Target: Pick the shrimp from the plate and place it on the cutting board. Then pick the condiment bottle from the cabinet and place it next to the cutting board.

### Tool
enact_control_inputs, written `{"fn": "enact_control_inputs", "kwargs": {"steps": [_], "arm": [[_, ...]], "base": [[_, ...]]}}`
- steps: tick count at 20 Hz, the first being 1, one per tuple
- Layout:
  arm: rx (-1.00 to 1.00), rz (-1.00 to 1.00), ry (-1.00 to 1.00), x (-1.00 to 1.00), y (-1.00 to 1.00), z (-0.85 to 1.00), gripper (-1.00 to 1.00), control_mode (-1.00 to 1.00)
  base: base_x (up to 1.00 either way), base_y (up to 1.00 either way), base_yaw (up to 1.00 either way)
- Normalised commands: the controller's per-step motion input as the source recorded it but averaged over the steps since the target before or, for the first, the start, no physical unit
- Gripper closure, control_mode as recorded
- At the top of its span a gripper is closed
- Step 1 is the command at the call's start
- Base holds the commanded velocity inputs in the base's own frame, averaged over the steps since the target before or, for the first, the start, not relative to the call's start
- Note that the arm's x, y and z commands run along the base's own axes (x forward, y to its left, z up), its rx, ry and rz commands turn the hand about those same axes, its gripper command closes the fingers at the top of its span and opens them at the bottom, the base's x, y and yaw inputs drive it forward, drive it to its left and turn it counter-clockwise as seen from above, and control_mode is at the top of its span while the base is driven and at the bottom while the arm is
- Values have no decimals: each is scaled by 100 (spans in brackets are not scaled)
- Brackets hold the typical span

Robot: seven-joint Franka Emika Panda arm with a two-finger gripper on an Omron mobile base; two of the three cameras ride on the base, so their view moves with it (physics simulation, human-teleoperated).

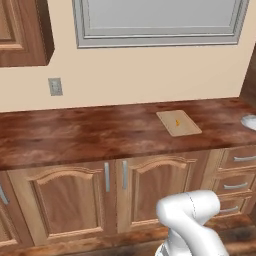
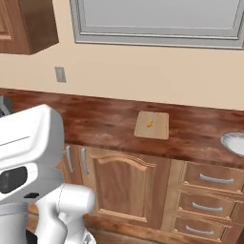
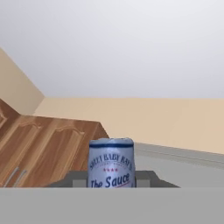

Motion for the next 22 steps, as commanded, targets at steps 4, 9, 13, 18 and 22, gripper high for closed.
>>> {"fn": "enact_control_inputs", "kwargs": {"steps": [4, 9, 13, 18, 22], "arm": [[0, 0, 0, 0, 0, 0, 100, 100], [0, 0, 0, 0, 0, 0, 100, 100], [0, 0, 0, 0, 0, 0, 100, 100], [0, 0, 0, 0, 0, 0, 100, 100], [0, 0, 0, 0, 0, 0, 100, 100]], "base": [[51, 5, -1], [49, 1, 0], [48, 0, -1], [44, 0, -1], [34, 0, -1]]}}
